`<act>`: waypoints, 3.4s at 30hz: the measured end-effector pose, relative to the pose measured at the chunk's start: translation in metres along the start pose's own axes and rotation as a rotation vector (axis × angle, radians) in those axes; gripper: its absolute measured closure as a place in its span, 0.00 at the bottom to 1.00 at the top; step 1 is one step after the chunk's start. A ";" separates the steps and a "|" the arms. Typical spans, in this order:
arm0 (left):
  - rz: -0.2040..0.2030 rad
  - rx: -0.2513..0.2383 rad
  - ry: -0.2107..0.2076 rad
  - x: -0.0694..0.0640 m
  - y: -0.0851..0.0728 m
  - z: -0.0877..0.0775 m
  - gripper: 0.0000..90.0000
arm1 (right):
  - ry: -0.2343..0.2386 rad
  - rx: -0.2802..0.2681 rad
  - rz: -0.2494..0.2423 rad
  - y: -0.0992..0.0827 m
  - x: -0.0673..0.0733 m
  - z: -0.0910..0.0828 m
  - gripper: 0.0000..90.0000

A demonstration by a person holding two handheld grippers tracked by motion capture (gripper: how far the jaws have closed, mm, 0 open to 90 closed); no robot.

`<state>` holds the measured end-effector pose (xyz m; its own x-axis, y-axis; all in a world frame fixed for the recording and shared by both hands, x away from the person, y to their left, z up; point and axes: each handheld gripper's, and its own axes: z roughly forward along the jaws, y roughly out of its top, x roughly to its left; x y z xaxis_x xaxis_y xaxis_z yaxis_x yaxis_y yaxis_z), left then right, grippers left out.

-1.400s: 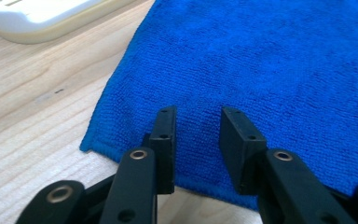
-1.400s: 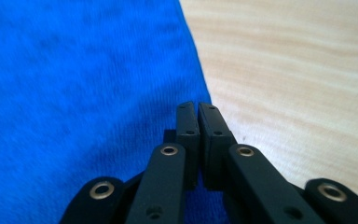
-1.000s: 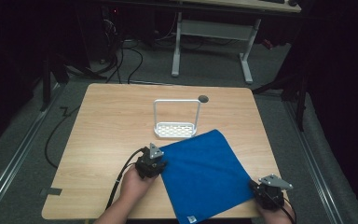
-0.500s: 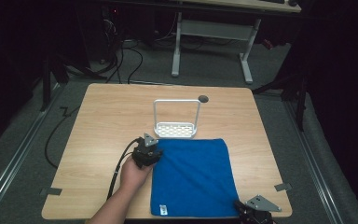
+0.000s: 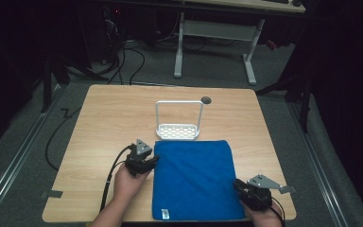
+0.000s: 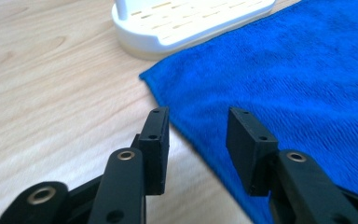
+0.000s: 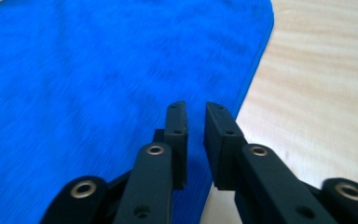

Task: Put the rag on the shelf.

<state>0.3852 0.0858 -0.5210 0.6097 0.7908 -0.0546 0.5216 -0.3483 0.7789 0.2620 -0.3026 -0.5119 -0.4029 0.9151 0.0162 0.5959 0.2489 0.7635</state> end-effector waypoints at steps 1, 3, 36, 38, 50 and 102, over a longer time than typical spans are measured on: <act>0.000 0.000 0.000 0.000 0.000 0.000 0.65 | 0.000 0.000 0.000 0.000 0.000 0.000 0.88; 0.006 -0.017 0.008 0.001 -0.003 -0.005 0.64 | -0.002 -0.008 0.002 0.007 -0.006 0.008 0.88; -0.157 0.019 -0.018 0.027 0.035 0.047 0.63 | -0.070 -0.003 0.093 0.091 -0.063 0.103 0.73; -0.163 0.030 -0.025 0.026 0.033 0.051 0.64 | -0.083 0.012 0.095 0.091 -0.063 0.108 0.73; -0.111 0.042 -0.055 0.016 0.031 0.056 0.90 | -0.105 0.052 0.094 0.084 -0.061 0.122 0.83; 0.058 -0.472 0.013 -0.017 0.036 -0.079 0.97 | -0.024 -0.473 0.022 0.095 0.008 -0.005 0.98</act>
<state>0.3466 0.0997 -0.4431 0.6205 0.7842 0.0030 0.1570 -0.1280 0.9793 0.3115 -0.2732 -0.4363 -0.3744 0.9270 0.0247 0.2201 0.0629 0.9734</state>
